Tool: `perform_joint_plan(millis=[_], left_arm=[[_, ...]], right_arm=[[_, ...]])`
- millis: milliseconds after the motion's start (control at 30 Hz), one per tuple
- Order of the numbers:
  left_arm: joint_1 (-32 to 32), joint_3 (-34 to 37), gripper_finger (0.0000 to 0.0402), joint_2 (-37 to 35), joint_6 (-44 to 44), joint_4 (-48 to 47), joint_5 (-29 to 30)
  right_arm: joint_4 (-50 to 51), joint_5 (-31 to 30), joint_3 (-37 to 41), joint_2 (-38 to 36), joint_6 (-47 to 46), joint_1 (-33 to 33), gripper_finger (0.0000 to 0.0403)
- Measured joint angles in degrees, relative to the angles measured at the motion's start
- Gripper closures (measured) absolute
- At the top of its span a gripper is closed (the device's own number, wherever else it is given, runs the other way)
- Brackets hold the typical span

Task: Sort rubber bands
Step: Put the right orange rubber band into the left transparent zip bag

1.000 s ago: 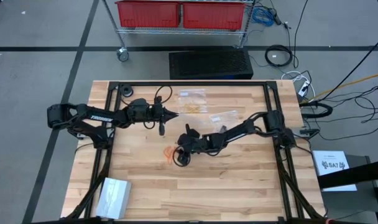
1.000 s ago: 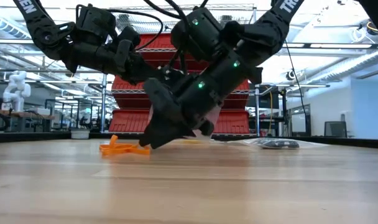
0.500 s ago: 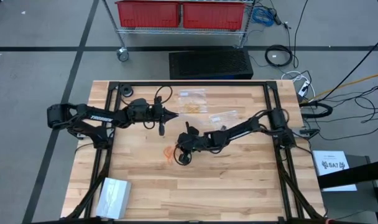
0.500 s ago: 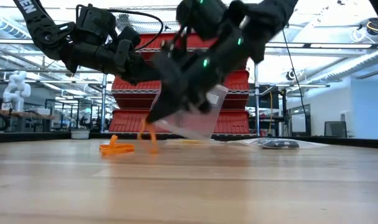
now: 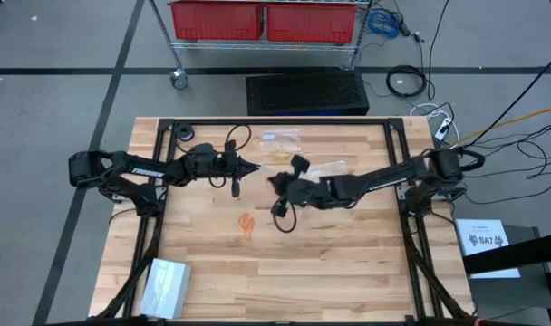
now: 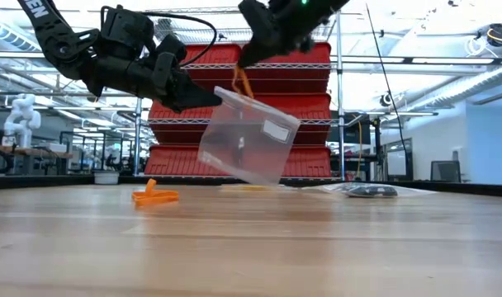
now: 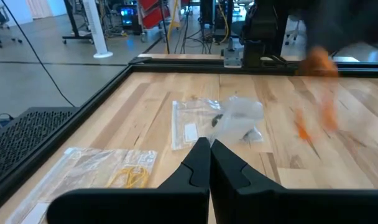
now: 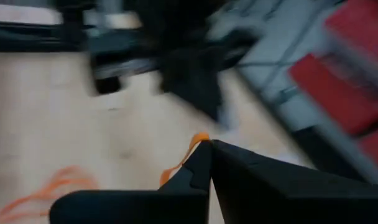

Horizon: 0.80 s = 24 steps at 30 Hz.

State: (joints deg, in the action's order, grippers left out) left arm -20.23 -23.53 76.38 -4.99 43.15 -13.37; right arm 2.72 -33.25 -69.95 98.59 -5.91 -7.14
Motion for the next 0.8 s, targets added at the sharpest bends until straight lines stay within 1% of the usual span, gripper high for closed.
perform_joint_plan(millis=[133, 200, 333, 433, 633, 800], left_arm=[[0.0, 0.0, 0.0402, 0.0, 0.0, 0.0, 0.0], [0.0, 0.0, 0.0402, 0.0, 0.0, 0.3, 0.0], [0.0, 0.0, 0.0401, 0.0, 0.1, 0.8, 0.0], [0.0, 0.0, 0.0402, 0.0, 0.1, 1.1, 0.0], [0.0, 0.0, 0.0401, 0.0, 0.5, 1.5, 0.0], [0.0, -0.3, 0.0401, 0.0, 4.3, 3.0, 0.0]], right_arm=[[-0.9, -10.4, 0.0, -2.1, 7.9, -0.9, 0.0403], [-1.4, -12.6, 0.0, -2.4, 9.9, -0.9, 0.0403], [-1.6, -14.6, 0.0, -2.1, 11.3, -0.8, 0.0403], [-1.5, -18.0, 0.0, -2.1, 12.7, -0.8, 0.0403], [-1.7, -19.3, 0.0, -2.1, 13.0, -0.8, 0.0403], [-1.6, -19.4, 0.0, -2.1, 13.3, -0.8, 0.0403]])
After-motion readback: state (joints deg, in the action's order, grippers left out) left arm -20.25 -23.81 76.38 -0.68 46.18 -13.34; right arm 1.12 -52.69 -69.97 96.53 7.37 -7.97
